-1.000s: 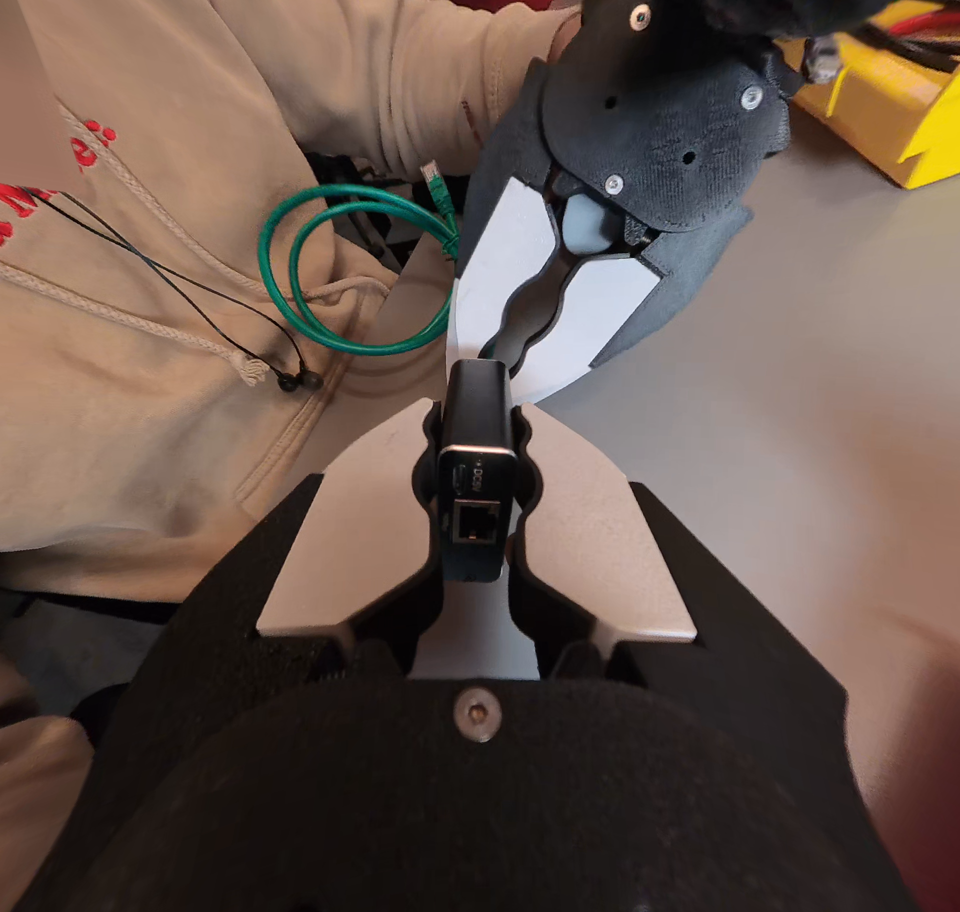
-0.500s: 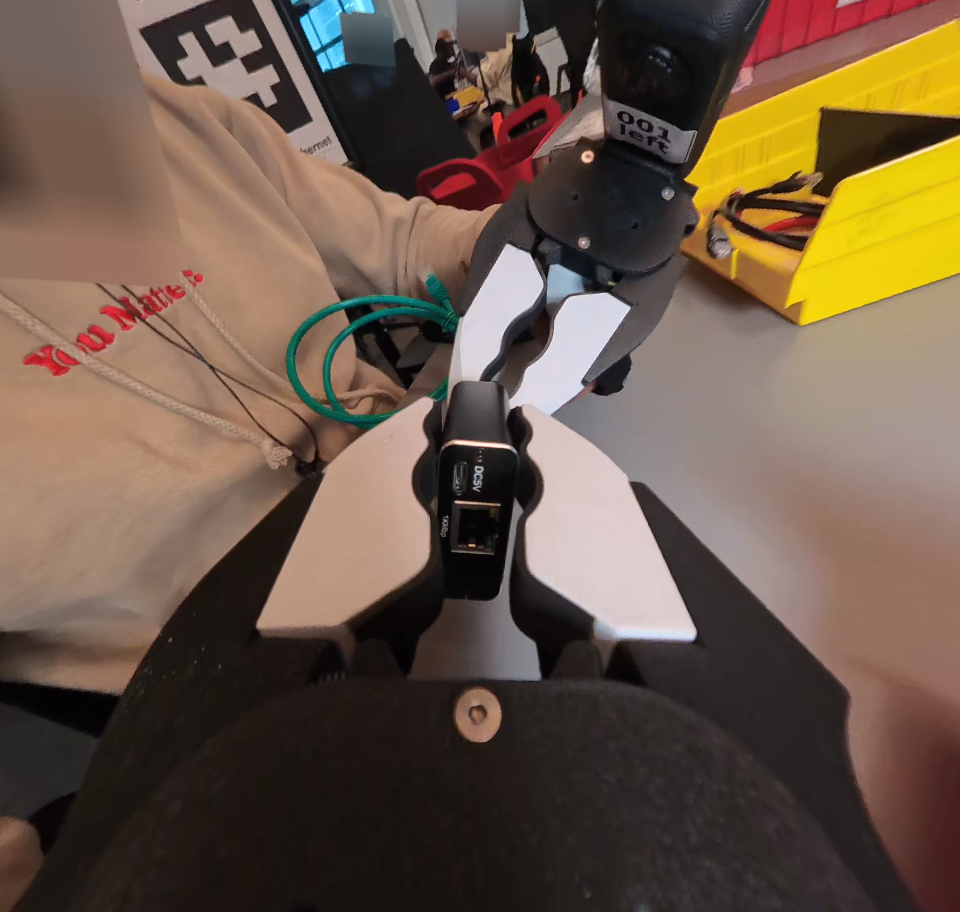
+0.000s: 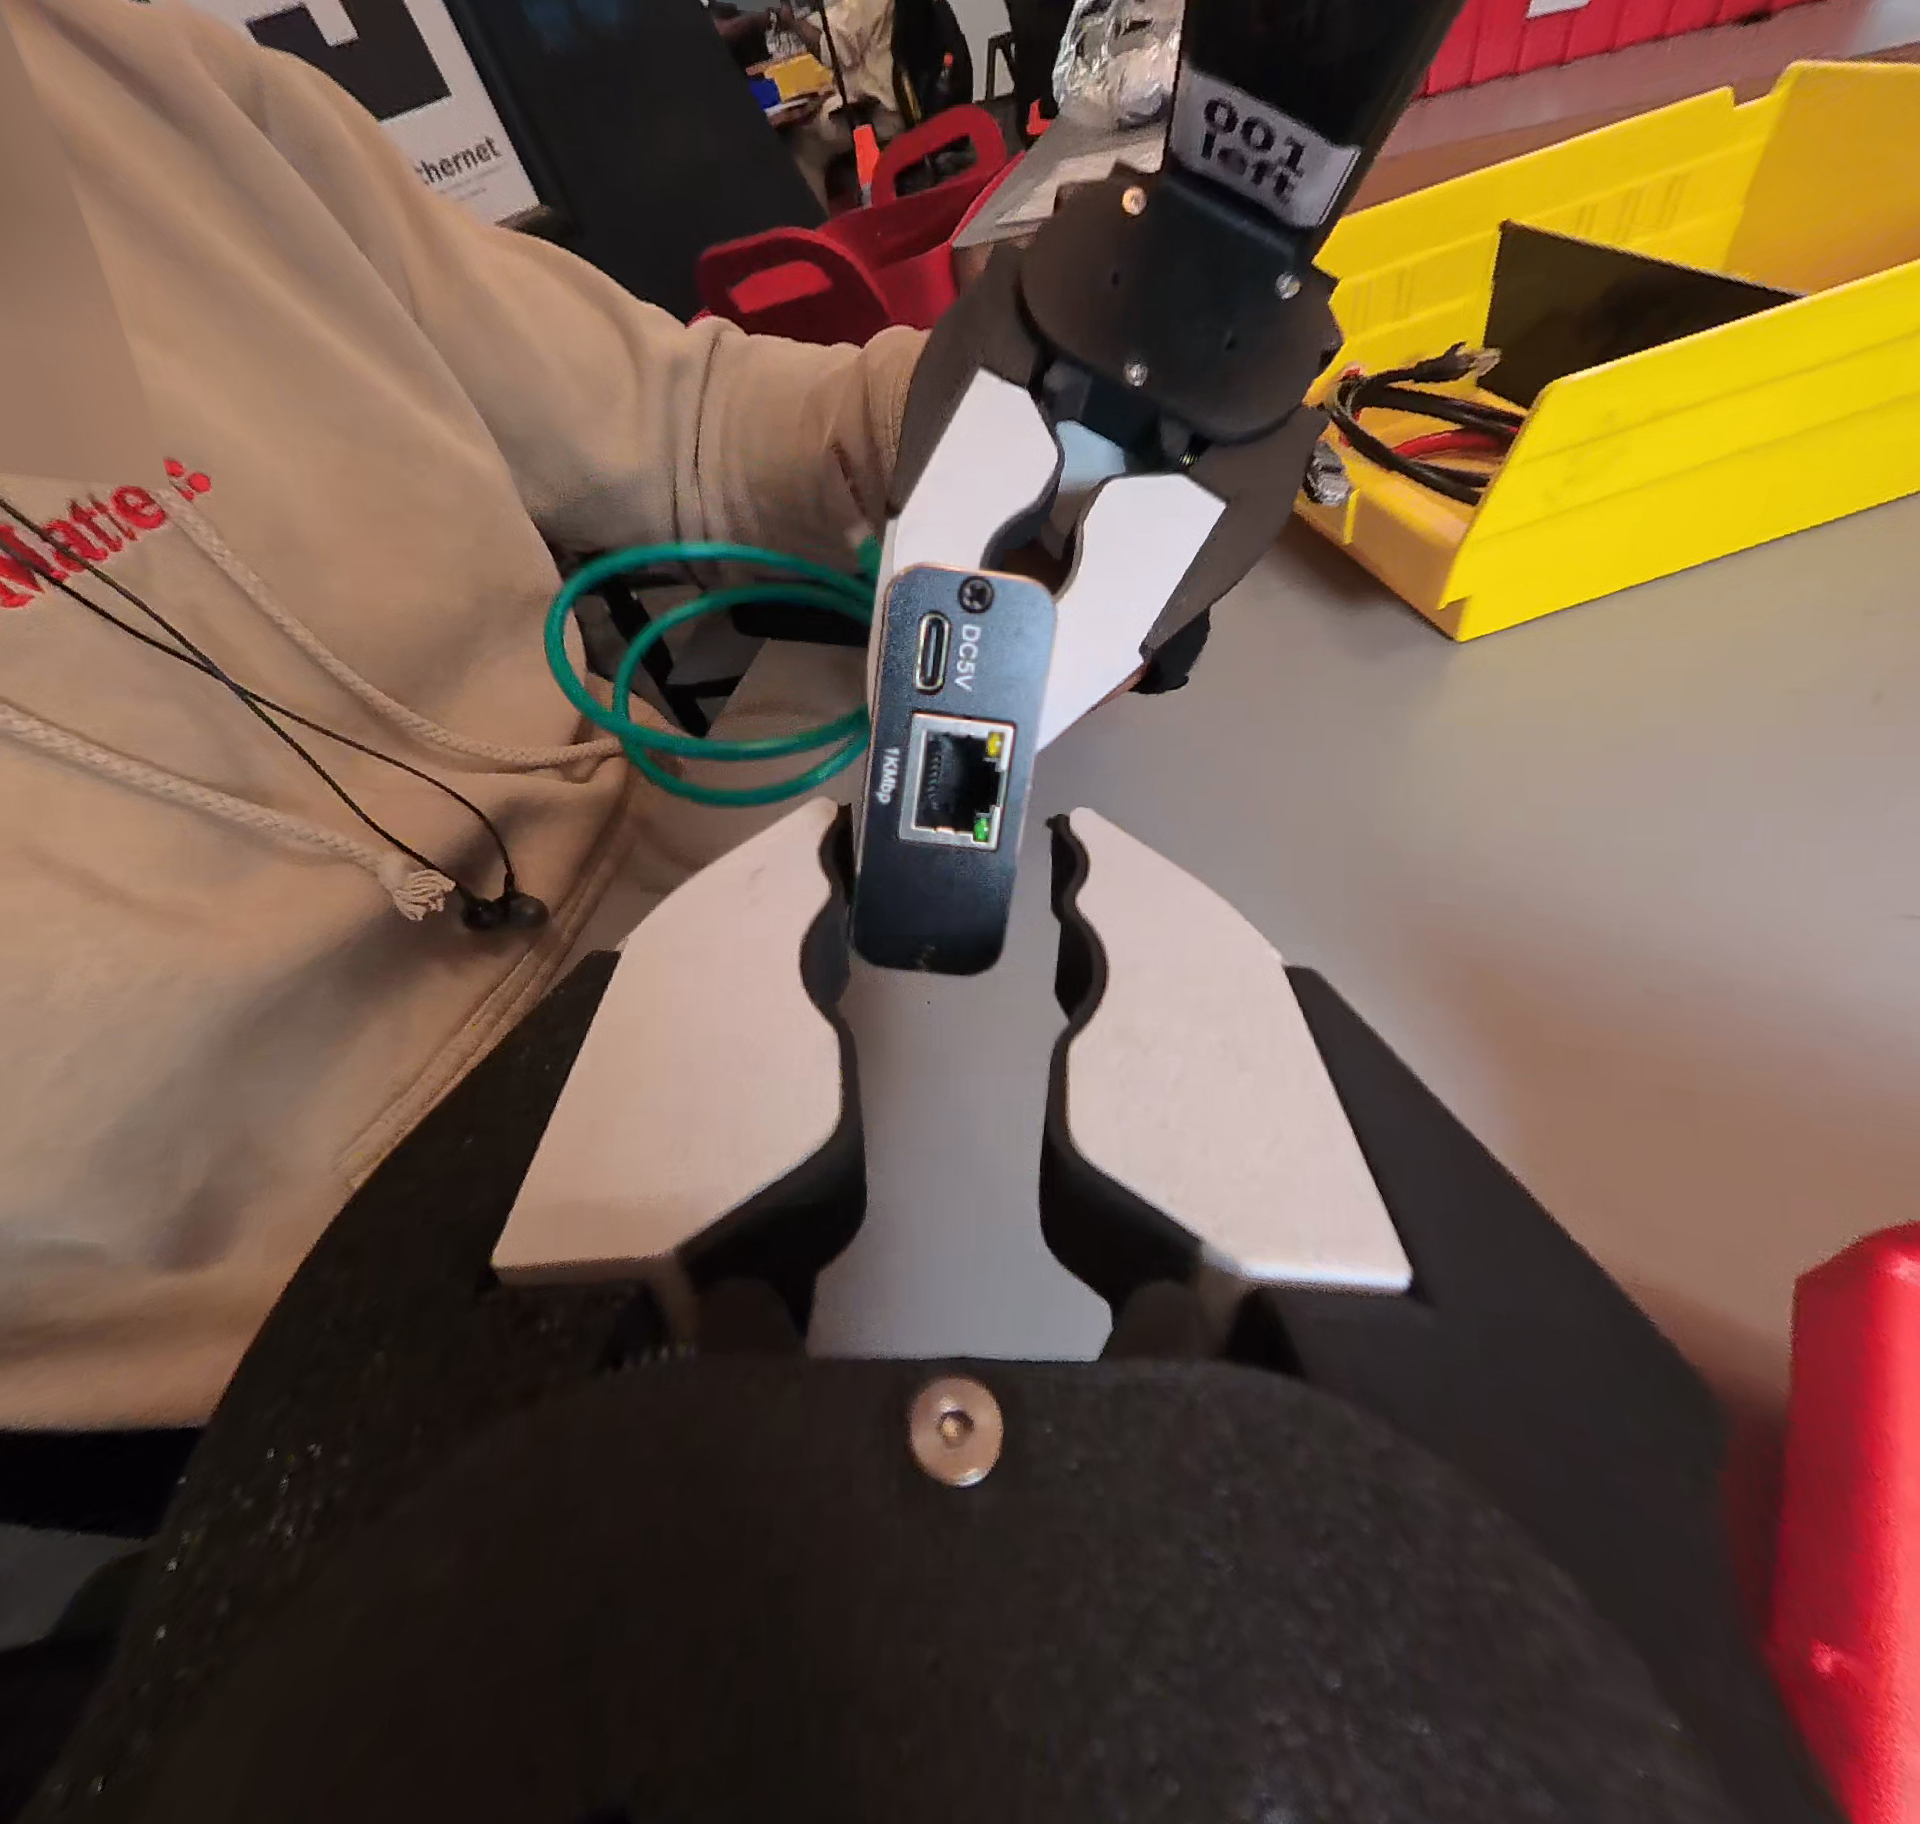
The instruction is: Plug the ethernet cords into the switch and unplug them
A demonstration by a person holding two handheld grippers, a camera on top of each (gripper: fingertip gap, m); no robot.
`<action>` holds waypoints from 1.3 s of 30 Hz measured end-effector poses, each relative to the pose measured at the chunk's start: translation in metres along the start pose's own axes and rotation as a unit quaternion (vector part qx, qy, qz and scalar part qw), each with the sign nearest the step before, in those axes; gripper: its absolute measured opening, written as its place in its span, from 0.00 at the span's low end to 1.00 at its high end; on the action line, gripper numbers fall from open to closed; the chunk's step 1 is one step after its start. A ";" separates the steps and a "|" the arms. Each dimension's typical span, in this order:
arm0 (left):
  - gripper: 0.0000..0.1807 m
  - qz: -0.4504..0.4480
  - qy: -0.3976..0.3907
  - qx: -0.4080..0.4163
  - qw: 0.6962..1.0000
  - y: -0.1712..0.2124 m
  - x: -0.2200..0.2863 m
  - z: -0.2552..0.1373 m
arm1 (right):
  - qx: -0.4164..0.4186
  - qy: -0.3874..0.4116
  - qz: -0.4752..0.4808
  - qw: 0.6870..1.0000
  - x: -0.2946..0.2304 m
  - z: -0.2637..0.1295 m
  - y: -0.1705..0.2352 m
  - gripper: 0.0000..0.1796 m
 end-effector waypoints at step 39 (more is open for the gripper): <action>0.04 0.005 -0.029 -0.049 0.998 0.006 0.006 0.022 | -0.007 -0.054 0.012 0.998 -0.013 0.005 -0.002 0.14</action>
Point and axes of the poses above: each gripper's, where its closed fingertips meet, z out along the fingers, y out of its underside, x = y × z across the jaws, the point moved 2 cm from there along -z, back along the fingers, and after that the axes turned 7 degrees about -z, right-handed, at the moved point
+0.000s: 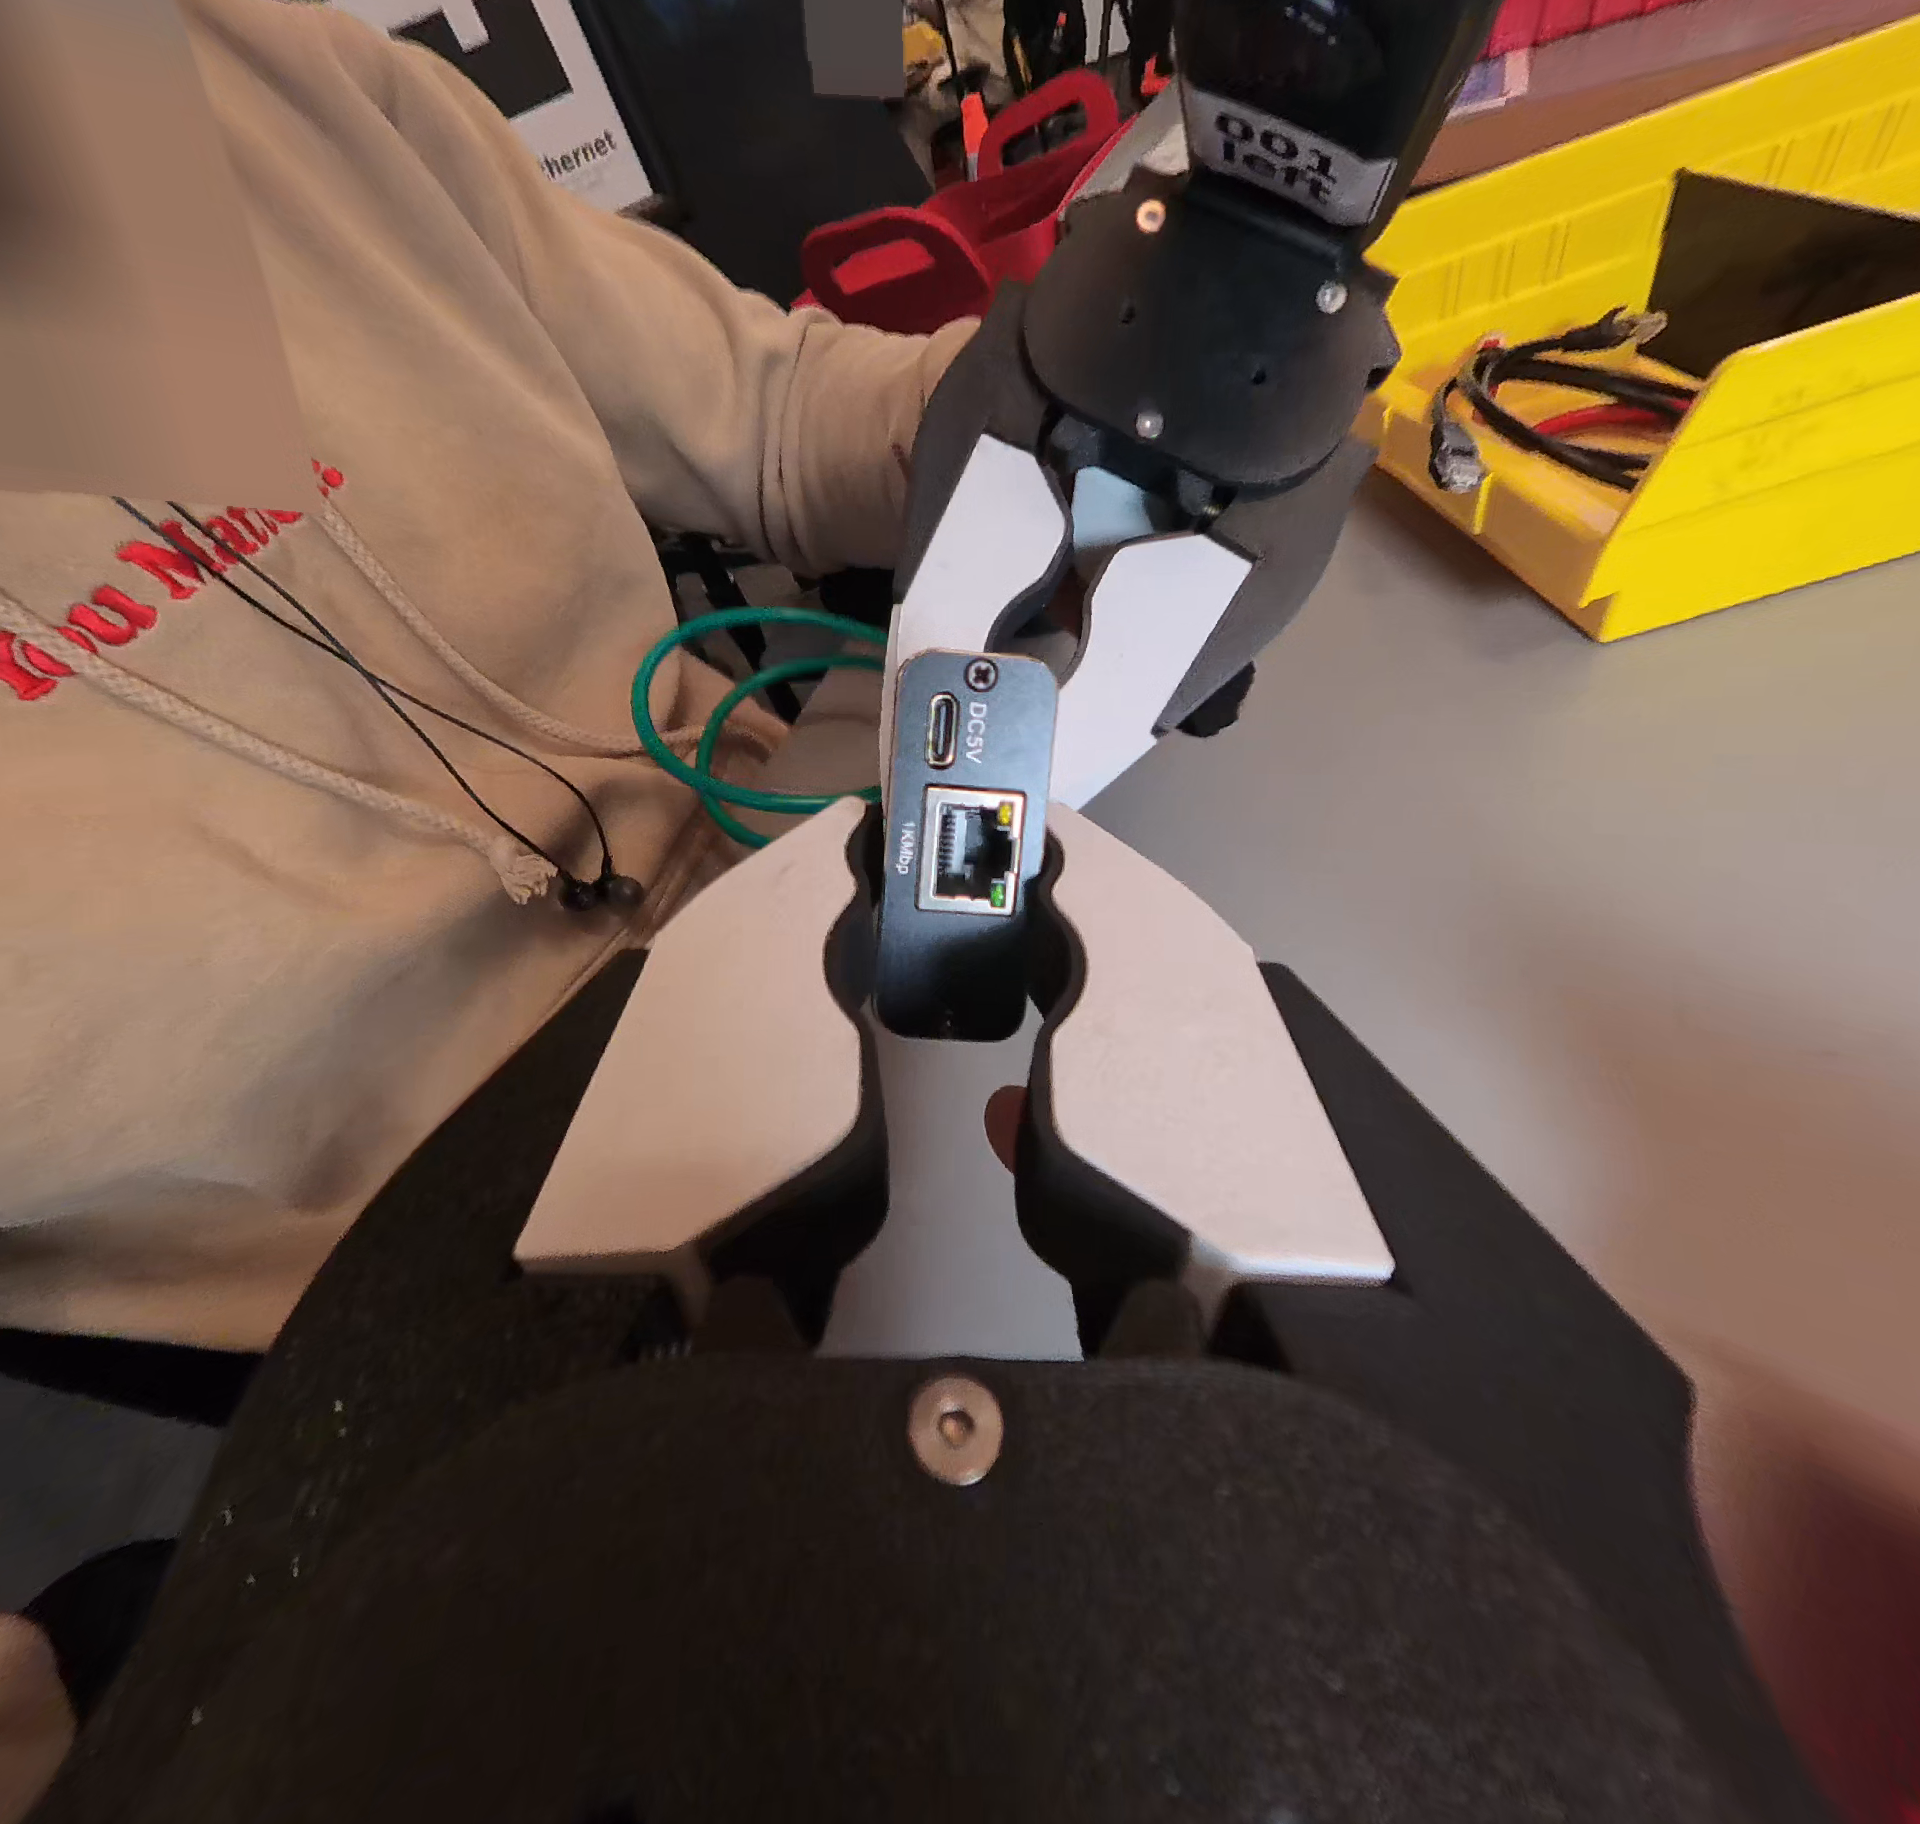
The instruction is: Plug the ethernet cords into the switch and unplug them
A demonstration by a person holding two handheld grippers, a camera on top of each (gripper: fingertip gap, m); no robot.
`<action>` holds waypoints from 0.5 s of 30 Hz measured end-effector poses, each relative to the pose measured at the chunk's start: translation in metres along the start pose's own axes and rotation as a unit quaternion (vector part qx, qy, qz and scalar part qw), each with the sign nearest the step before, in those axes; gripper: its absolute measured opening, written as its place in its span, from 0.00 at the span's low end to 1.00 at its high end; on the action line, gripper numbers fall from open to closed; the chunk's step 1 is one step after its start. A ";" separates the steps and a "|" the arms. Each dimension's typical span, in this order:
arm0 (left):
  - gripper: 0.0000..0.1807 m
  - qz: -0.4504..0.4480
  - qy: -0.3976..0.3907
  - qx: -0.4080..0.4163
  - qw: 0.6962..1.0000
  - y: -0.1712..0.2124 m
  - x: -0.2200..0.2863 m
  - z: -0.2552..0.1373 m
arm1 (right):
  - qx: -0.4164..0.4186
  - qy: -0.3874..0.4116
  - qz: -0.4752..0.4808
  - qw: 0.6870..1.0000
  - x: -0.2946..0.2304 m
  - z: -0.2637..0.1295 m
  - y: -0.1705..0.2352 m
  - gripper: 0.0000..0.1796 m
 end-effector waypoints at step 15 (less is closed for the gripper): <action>0.05 -0.003 -0.066 -0.020 0.998 0.011 -0.020 -0.014 | -0.079 0.070 -0.021 0.994 0.015 0.001 0.018 0.14</action>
Point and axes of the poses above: each gripper's, where its closed fingertips meet, z out along the fingers, y out of its underside, x = y × z across the jaws, the point moved 2 cm from there along -z, back along the fingers, and after that the axes turned 7 degrees about -z, right-handed, at the moved point
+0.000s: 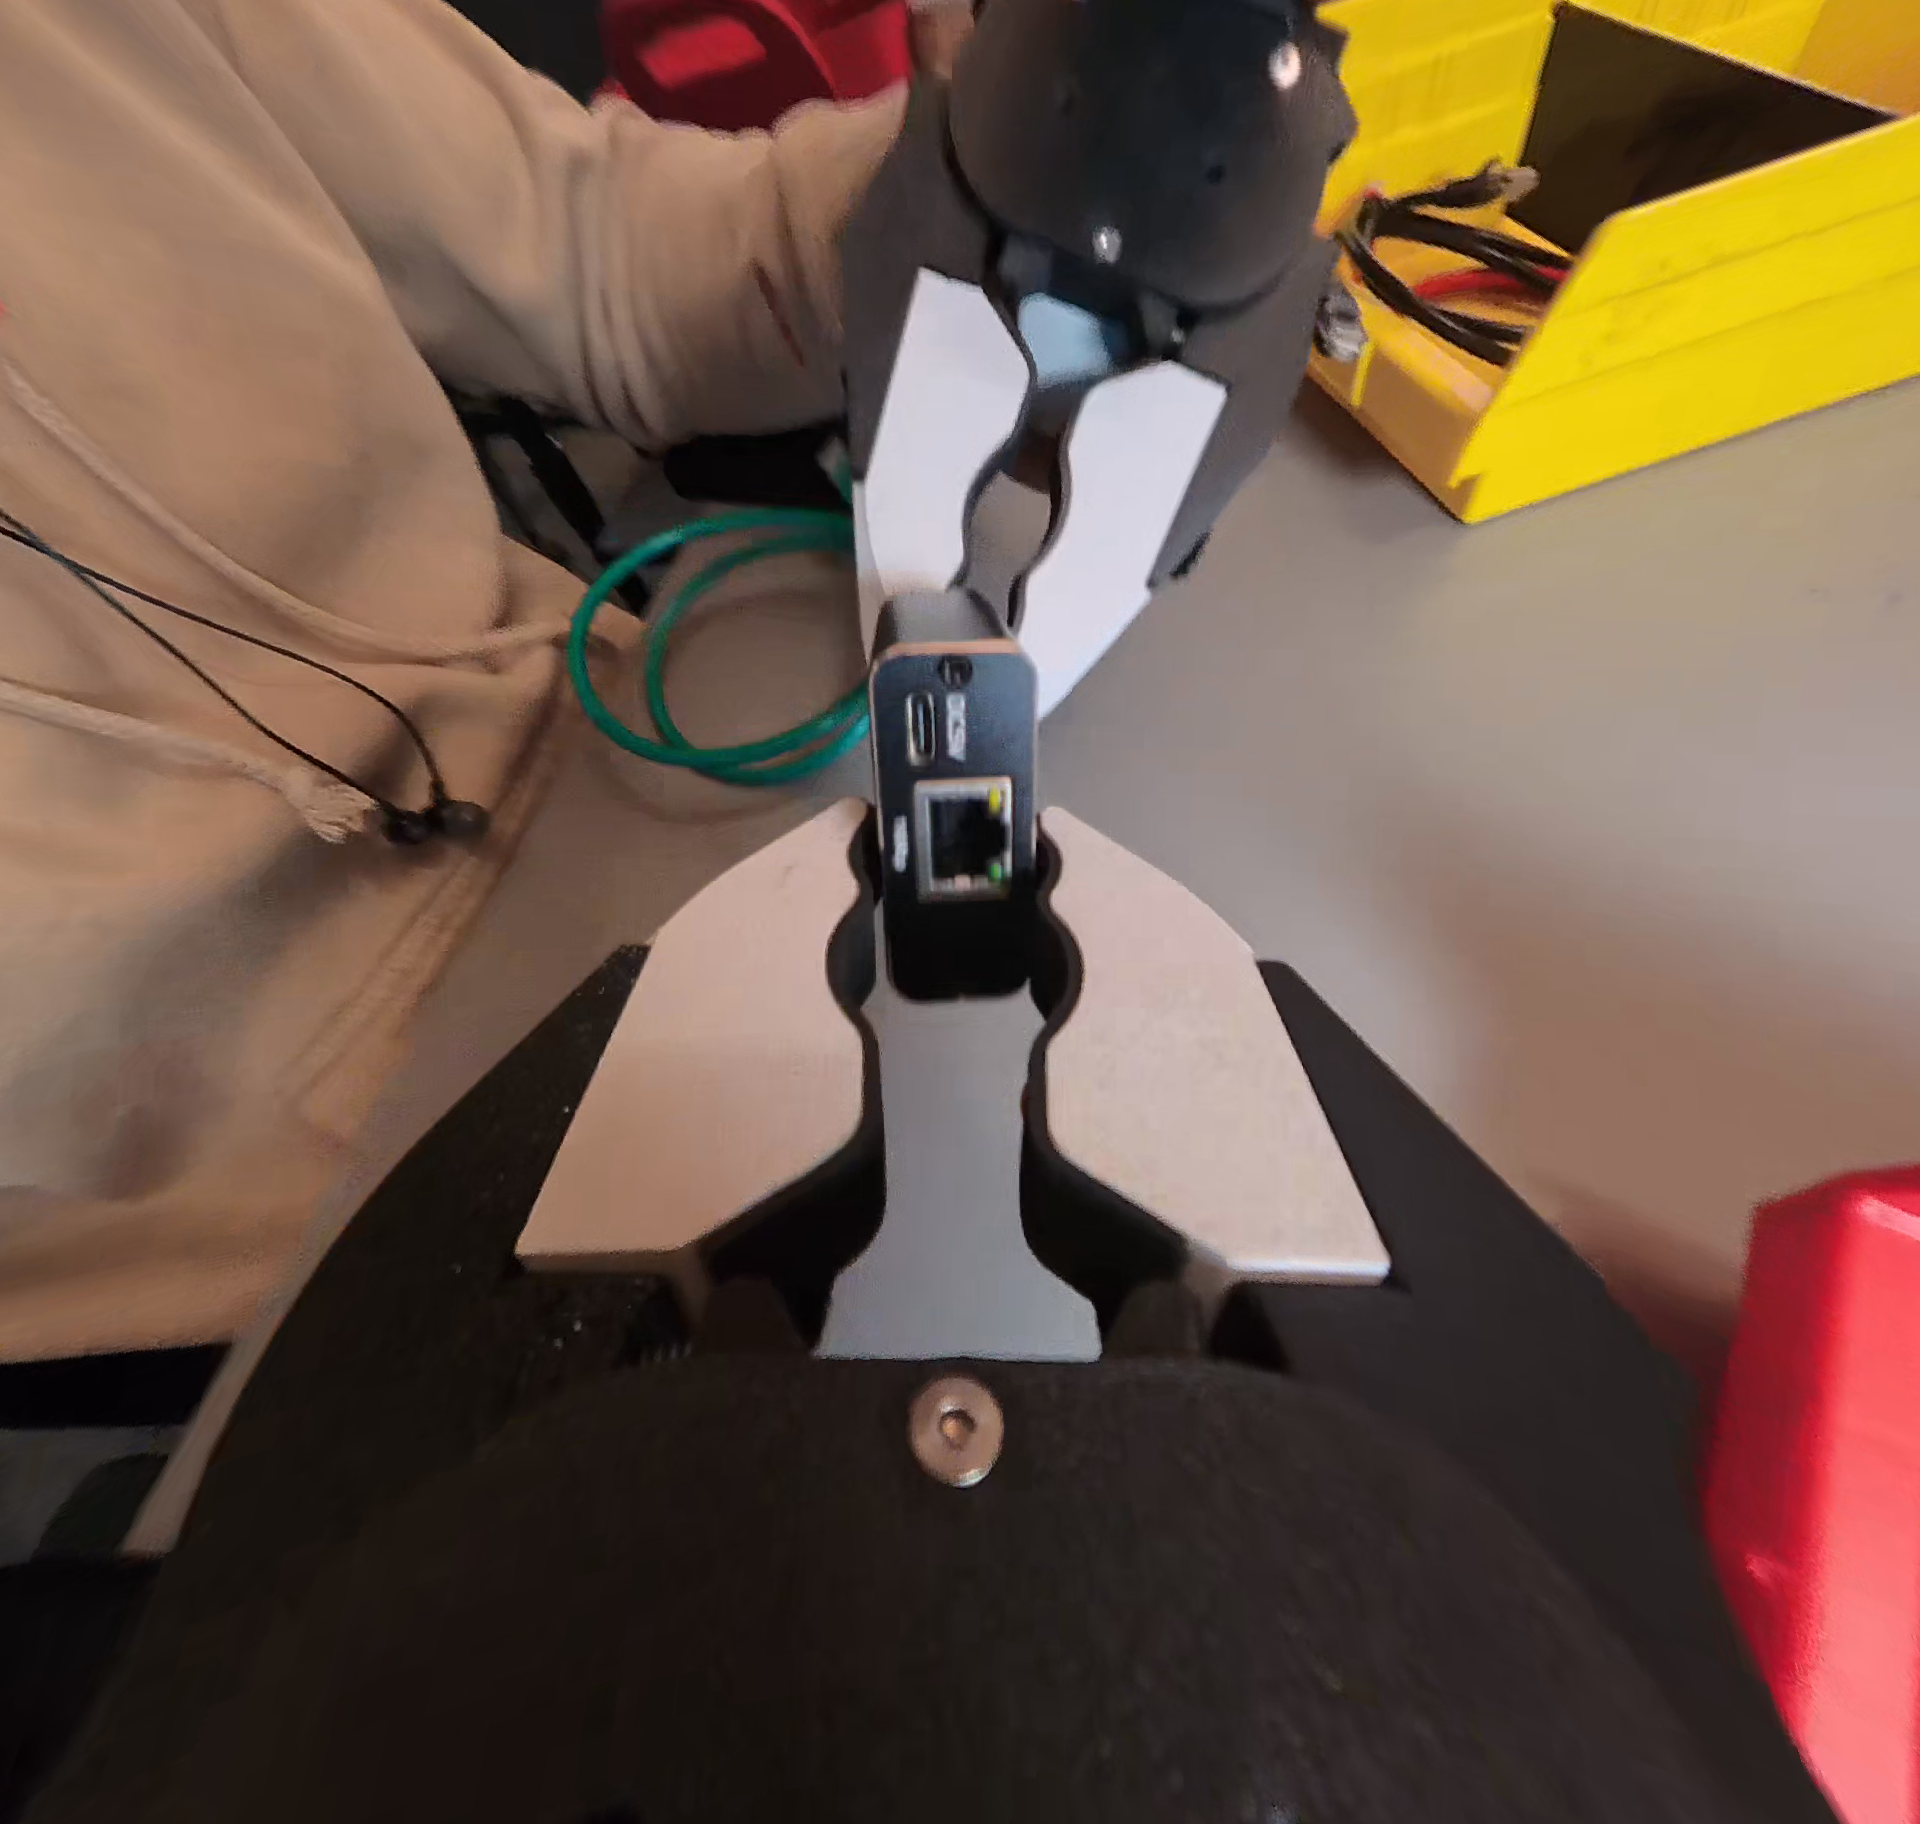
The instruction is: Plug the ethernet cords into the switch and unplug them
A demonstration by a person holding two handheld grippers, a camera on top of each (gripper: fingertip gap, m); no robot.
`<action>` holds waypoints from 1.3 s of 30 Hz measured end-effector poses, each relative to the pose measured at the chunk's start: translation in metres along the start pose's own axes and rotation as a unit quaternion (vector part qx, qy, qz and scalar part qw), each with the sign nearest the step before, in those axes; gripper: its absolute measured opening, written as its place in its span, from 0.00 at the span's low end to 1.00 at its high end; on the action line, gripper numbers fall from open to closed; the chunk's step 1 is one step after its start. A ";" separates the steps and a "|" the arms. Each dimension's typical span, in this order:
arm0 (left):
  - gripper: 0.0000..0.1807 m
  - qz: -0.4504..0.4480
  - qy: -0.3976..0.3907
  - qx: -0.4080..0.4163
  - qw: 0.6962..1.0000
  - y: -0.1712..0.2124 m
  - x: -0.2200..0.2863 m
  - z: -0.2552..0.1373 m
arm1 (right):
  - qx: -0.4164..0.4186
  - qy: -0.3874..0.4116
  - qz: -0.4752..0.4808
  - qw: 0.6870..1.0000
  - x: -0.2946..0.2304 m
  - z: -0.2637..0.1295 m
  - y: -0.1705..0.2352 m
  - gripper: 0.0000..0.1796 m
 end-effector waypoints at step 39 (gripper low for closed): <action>0.17 0.069 -0.493 -0.064 0.865 0.125 -0.077 -0.198 | 0.174 0.055 -0.046 0.982 -0.001 -0.076 -0.044 0.13</action>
Point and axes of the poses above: each gripper's, where its closed fingertips meet, z out along the fingers, y out of its underside, x = y × z across the jaws, the point moved 2 cm from there along -z, back along the fingers, and after that the axes turned 7 degrees about -z, right-handed, at the moved point
